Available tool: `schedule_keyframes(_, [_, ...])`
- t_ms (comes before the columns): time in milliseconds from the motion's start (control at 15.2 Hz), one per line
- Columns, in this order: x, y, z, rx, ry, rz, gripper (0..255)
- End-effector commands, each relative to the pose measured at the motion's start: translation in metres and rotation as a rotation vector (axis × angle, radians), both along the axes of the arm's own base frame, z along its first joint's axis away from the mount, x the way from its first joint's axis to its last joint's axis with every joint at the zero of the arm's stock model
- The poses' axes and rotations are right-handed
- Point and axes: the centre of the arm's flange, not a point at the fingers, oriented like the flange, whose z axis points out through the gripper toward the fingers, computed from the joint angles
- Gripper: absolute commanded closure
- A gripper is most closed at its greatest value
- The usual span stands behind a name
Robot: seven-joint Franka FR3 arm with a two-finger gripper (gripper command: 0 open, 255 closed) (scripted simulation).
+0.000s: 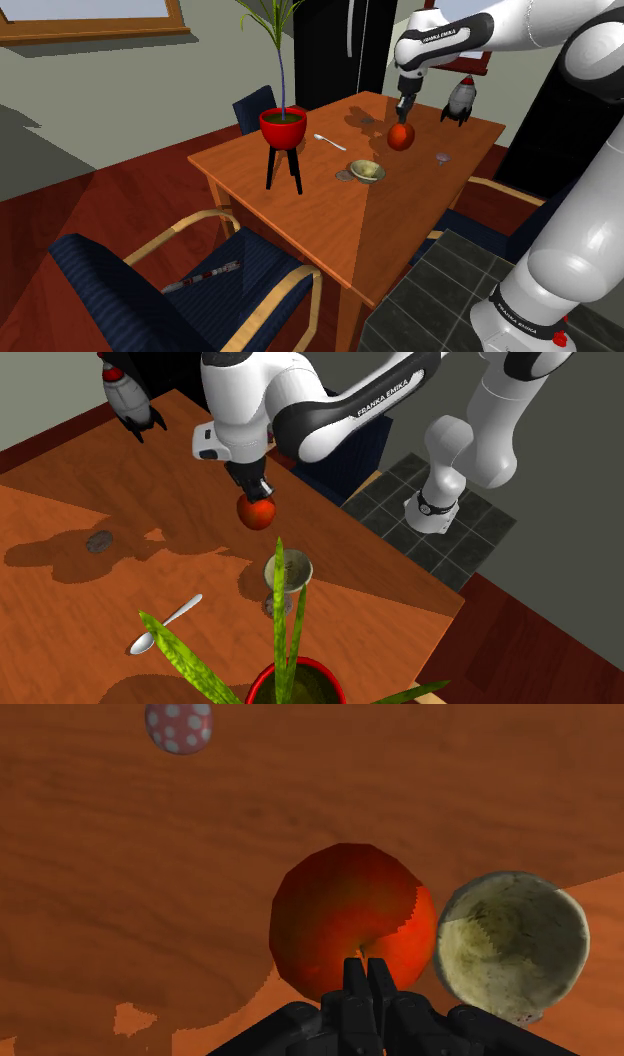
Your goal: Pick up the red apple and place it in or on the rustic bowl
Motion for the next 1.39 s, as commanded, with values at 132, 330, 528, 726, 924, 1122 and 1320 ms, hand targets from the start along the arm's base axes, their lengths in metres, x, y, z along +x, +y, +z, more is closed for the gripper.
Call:
schedule_keyframes(132, [0.000, 0.000, 0.021, 0.000, 0.000, 0.000, 255])
schedule_keyframes(330, [0.000, 0.000, 0.037, 0.000, 0.000, 0.000, 255])
schedule_keyframes(528, [0.000, 0.000, 0.053, 0.000, 0.000, 0.000, 255])
schedule_keyframes(726, [0.000, 0.000, 0.068, 0.000, 0.000, 0.000, 255])
schedule_keyframes(924, [0.002, 0.024, 0.082, 0.000, 0.000, 0.000, 255])
schedule_keyframes(1122, [0.005, 0.060, 0.098, 0.000, 0.000, 0.000, 255])
schedule_keyframes(1320, [0.008, 0.096, 0.113, 0.000, 0.000, 0.000, 255])
